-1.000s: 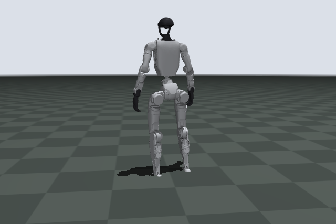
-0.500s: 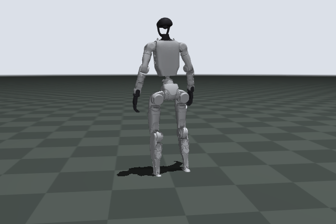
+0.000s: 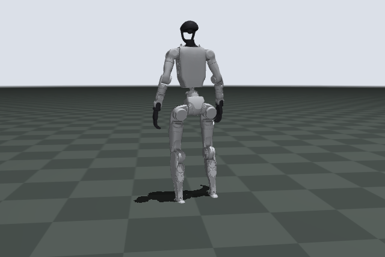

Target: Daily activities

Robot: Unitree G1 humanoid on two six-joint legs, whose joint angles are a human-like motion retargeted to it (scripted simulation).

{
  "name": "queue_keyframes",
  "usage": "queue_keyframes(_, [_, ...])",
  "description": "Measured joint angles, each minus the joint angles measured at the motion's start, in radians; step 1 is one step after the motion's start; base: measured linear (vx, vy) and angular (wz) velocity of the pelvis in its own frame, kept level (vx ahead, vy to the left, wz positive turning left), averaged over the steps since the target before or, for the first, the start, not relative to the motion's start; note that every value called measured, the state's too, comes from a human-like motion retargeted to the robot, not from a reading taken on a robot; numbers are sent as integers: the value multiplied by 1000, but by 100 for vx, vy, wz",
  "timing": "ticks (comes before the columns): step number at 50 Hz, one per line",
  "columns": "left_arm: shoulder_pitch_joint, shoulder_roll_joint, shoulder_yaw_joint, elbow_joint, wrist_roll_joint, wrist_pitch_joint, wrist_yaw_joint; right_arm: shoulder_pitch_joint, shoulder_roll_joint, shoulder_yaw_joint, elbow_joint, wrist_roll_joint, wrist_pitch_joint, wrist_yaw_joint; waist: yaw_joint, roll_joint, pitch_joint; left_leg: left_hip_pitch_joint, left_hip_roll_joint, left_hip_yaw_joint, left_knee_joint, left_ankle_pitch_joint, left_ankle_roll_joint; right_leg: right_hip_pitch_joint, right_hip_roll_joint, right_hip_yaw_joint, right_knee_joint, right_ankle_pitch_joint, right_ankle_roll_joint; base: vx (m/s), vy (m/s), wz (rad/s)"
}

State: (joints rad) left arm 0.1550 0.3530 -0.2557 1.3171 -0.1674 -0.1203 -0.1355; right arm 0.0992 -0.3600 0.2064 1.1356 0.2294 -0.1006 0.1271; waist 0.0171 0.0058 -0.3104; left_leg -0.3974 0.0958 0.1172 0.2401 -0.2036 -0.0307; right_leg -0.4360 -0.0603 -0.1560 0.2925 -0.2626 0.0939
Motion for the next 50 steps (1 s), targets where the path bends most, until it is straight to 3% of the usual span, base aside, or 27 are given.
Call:
queue_keyframes(30, [26,-50,53,-25,-49,32,-55,39,-49,-13,-77,44,26,62,0,9,26,191,-59,39,-268,132,17,53,-38,35,-9,-1,26,0,0,0])
queue_keyframes(50, [45,-72,73,-20,-49,37,-29,14,-66,-20,-137,26,26,40,-17,23,54,231,-62,78,-271,131,16,84,-34,62,-40,8,47,0,0,0])
